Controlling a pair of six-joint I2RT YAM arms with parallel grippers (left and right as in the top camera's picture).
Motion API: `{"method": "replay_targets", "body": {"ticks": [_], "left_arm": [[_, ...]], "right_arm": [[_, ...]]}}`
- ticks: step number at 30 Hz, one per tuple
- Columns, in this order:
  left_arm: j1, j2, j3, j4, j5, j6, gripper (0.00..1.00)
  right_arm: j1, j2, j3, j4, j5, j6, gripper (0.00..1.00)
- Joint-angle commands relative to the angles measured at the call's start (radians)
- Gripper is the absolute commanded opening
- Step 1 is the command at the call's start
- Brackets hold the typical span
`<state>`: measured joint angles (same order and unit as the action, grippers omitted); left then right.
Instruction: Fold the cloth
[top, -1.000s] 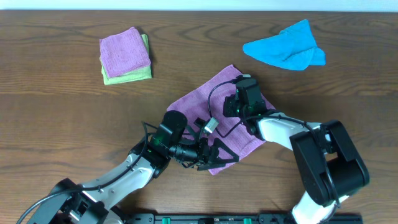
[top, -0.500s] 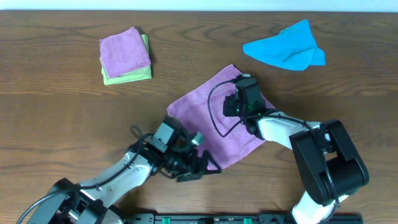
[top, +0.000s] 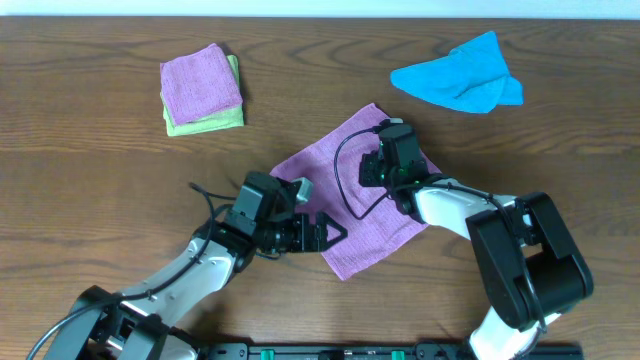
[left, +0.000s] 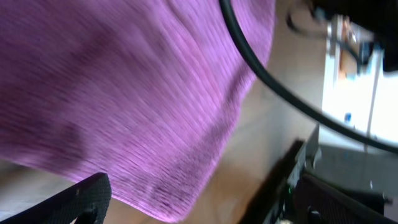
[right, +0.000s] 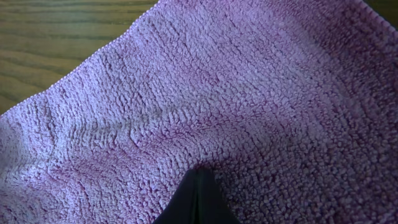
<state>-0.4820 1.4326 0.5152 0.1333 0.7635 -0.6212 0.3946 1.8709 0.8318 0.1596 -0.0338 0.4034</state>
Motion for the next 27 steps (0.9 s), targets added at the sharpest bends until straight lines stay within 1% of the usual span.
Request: {"method": "replay_targets", "body": {"ticks": [1, 2, 4, 6, 7, 8, 9, 12, 16, 19, 23, 27], "left_arm": [[0.054, 0.003, 0.045, -0.004, -0.062, -0.003, 0.95], [0.066, 0.003, 0.051, -0.01, -0.081, -0.003, 0.96], [0.09, 0.003, 0.063, -0.048, -0.165, -0.003, 1.0], [0.106, 0.003, 0.072, -0.062, -0.211, -0.004, 0.65], [0.11, 0.003, 0.077, -0.062, -0.226, -0.004, 0.53], [0.113, 0.003, 0.084, -0.062, -0.244, -0.004, 0.27], [0.113, 0.003, 0.093, -0.063, -0.262, -0.004, 0.06], [0.11, 0.003, 0.141, -0.113, -0.336, -0.003, 0.06], [0.093, 0.004, 0.235, -0.286, -0.537, 0.043, 0.06], [0.079, 0.009, 0.264, -0.317, -0.616, 0.064, 0.06], [0.066, 0.045, 0.266, -0.316, -0.664, 0.06, 0.06], [0.045, 0.155, 0.285, -0.311, -0.67, 0.05, 0.06]], "right_arm": [[-0.004, 0.059, -0.04, -0.06, -0.009, 0.006, 0.02], [-0.004, 0.059, -0.04, -0.064, -0.009, 0.006, 0.02], [-0.004, 0.059, -0.04, -0.068, -0.015, -0.002, 0.02], [-0.004, 0.059, -0.04, -0.069, -0.036, -0.009, 0.01], [-0.004, 0.059, -0.04, -0.07, -0.043, -0.01, 0.01], [-0.004, 0.059, -0.04, -0.07, -0.048, -0.012, 0.02], [-0.004, 0.059, -0.04, -0.07, -0.05, -0.012, 0.02], [-0.004, 0.059, -0.04, -0.07, -0.05, -0.013, 0.02], [-0.004, 0.059, -0.04, -0.069, -0.05, -0.016, 0.02], [-0.004, 0.059, -0.04, -0.069, -0.05, -0.015, 0.02], [-0.004, 0.058, -0.04, -0.069, -0.05, -0.015, 0.02], [-0.004, 0.057, -0.04, -0.071, -0.068, -0.015, 0.02]]}}
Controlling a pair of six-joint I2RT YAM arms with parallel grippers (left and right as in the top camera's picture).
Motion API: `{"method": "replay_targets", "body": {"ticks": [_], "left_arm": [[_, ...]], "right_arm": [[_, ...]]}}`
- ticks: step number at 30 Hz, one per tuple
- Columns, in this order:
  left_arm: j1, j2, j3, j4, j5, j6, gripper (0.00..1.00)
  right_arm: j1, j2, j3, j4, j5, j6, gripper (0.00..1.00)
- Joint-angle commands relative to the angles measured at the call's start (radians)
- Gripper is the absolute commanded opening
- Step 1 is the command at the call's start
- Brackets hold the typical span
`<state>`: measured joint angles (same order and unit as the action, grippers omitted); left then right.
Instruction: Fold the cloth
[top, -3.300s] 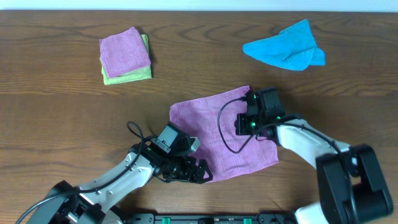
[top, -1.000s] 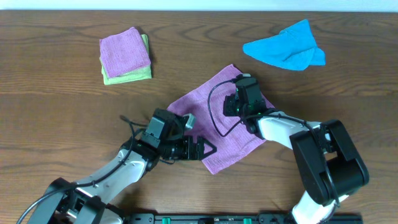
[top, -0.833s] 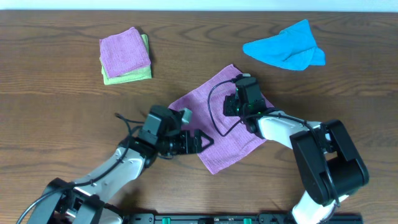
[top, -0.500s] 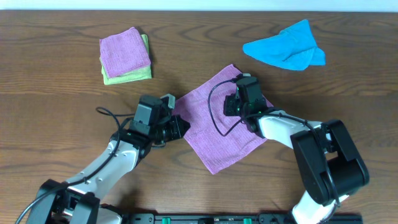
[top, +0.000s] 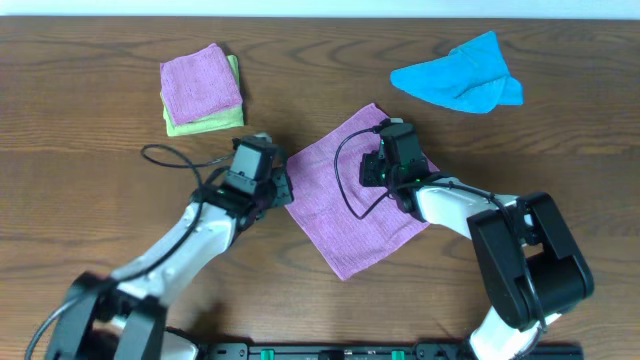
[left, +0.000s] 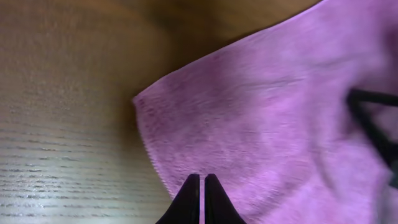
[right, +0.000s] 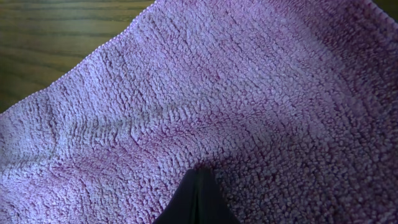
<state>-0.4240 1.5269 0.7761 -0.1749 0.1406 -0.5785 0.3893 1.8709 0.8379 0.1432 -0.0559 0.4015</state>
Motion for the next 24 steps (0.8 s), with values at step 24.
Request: {"method": "replay_targets", "body": {"ticks": [24], "left_arm": [[-0.022, 0.283, 0.172, -0.064, -0.169, -0.012, 0.06]], "right_arm": [[-0.003, 0.05, -0.047, -0.11, -0.082, -0.017, 0.02]]}}
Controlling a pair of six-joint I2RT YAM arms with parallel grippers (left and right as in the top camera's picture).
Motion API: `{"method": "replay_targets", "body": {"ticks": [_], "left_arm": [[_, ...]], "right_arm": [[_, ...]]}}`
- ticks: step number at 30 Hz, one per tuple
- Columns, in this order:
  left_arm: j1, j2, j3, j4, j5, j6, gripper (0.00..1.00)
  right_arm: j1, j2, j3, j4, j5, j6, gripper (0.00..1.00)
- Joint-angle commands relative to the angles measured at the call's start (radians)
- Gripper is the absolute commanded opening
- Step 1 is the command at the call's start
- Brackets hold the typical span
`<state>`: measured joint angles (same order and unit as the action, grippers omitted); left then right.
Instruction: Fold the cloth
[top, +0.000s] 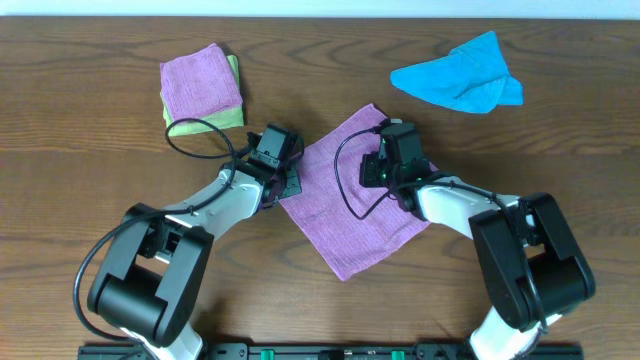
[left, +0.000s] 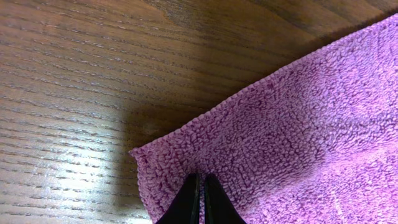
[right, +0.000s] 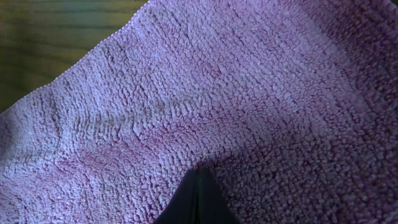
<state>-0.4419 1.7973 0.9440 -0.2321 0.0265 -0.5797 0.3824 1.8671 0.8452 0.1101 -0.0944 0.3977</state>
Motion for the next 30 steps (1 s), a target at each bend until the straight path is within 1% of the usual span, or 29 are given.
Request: {"method": "replay_targets", "body": {"ticks": [1, 6, 10, 12, 16, 19, 22, 24, 30], "left_arm": [[-0.004, 0.013, 0.005, -0.006, -0.079, -0.011, 0.06], [-0.004, 0.014, 0.005, 0.016, -0.163, -0.011, 0.06], [-0.004, 0.014, 0.004, 0.107, -0.179, -0.011, 0.06], [-0.004, 0.014, 0.005, 0.155, -0.179, -0.013, 0.06], [-0.005, 0.04, 0.005, 0.228, -0.158, -0.052, 0.06], [-0.005, 0.076, 0.007, 0.238, -0.092, -0.056, 0.06], [-0.005, 0.08, 0.008, 0.185, -0.078, -0.052, 0.06], [-0.003, 0.07, 0.012, 0.152, -0.072, -0.027, 0.06], [-0.003, 0.038, 0.071, 0.037, -0.002, -0.018, 0.06]], "right_arm": [[0.004, 0.053, -0.054, -0.096, -0.044, -0.013, 0.01], [0.004, 0.035, -0.054, -0.243, -0.006, -0.009, 0.02], [0.005, -0.031, -0.054, -0.409, 0.061, 0.039, 0.02], [0.005, -0.064, -0.054, -0.451, 0.06, 0.052, 0.02], [0.021, -0.139, -0.054, -0.494, 0.057, 0.091, 0.02], [0.046, -0.18, -0.054, -0.436, 0.077, 0.079, 0.01], [0.054, -0.185, -0.054, -0.31, 0.111, 0.047, 0.01], [0.054, -0.182, -0.054, -0.239, 0.113, 0.046, 0.02], [0.056, -0.157, -0.054, -0.076, 0.133, 0.033, 0.01]]}}
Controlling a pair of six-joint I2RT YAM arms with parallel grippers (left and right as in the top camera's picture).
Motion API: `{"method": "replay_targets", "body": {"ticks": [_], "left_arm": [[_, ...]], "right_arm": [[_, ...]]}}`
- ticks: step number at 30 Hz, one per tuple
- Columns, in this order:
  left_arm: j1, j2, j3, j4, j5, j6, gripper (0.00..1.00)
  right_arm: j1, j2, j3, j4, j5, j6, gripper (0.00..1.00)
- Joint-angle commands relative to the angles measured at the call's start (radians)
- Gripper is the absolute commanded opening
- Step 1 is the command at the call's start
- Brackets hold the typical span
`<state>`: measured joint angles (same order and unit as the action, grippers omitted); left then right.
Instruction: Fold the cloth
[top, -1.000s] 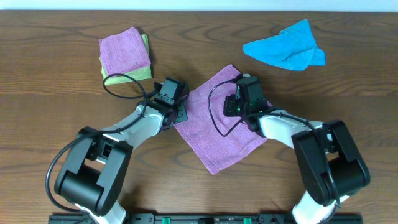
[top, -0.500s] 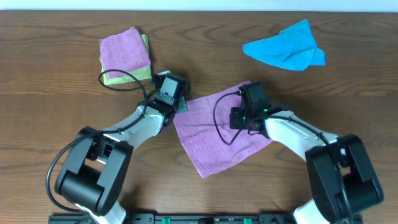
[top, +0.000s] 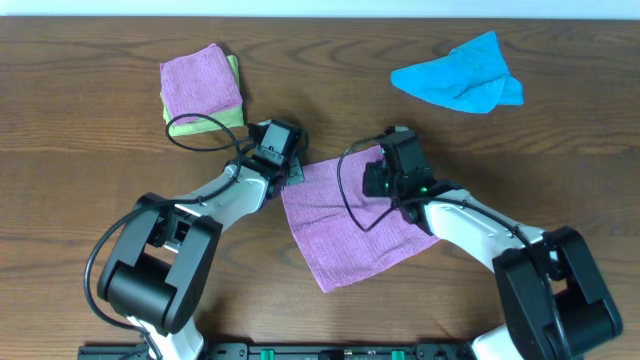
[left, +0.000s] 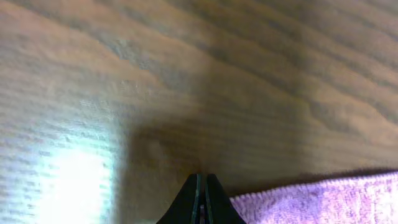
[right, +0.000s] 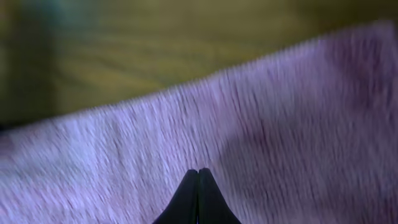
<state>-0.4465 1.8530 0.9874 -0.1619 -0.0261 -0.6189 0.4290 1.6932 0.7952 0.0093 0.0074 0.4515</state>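
A purple cloth (top: 350, 225) lies flat on the wooden table, front of centre, with its corners askew to the table's edges. My left gripper (top: 292, 178) is at its far left corner. In the left wrist view the left gripper (left: 201, 180) is shut, tips on bare wood, and the cloth's edge (left: 323, 199) lies just to their right. My right gripper (top: 383, 180) is over the cloth's far right part. In the blurred right wrist view the right gripper (right: 198, 174) is shut, tips down on the cloth (right: 280, 124).
A folded purple cloth on a folded green one (top: 202, 88) sits at the far left. A crumpled blue cloth (top: 460, 78) lies at the far right. Bare table (top: 100, 200) shows to the left of my arms.
The cloth has turned and shifted towards the front, so its far corner no longer reaches up the table. My right gripper came forward with it. The left fingertips went from on the corner to just off it.
My left gripper was open above the cloth's front part, while the right stayed shut on its far part. The left then stood shut at the cloth's left corner, then on that corner. Now the cloth lies turned and nearer the front.
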Motion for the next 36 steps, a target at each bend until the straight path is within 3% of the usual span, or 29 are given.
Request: {"method": "replay_targets", "body": {"ticks": [1, 14, 17, 20, 23, 27, 30, 36], "left_arm": [[0.002, -0.026, 0.043, -0.052, 0.054, 0.021, 0.06], [-0.002, -0.18, 0.315, -0.421, 0.042, 0.054, 0.06], [-0.03, -0.176, 0.314, -0.483, 0.046, 0.027, 0.06], [-0.08, -0.161, 0.296, -0.493, -0.005, 0.027, 0.06], [-0.134, -0.15, 0.292, -0.491, -0.076, -0.008, 0.06], [-0.178, -0.12, 0.292, -0.504, -0.138, -0.037, 0.06], [-0.188, -0.073, 0.288, -0.522, -0.15, -0.045, 0.06], [-0.189, 0.044, 0.286, -0.501, -0.164, -0.104, 0.06]], "right_arm": [[0.009, 0.021, -0.004, 0.042, 0.032, -0.024, 0.02], [0.008, 0.022, -0.004, 0.076, 0.034, -0.117, 0.02], [-0.001, -0.007, -0.001, 0.048, 0.057, -0.139, 0.15], [-0.024, -0.103, 0.01, -0.032, 0.057, -0.153, 0.07], [-0.045, -0.256, 0.01, -0.128, 0.056, -0.214, 0.16], [-0.058, -0.418, 0.01, -0.28, 0.057, -0.279, 0.21], [-0.059, -0.543, 0.01, -0.396, 0.058, -0.285, 0.07], [-0.081, -0.735, 0.01, -0.543, 0.201, -0.285, 0.06]]}}
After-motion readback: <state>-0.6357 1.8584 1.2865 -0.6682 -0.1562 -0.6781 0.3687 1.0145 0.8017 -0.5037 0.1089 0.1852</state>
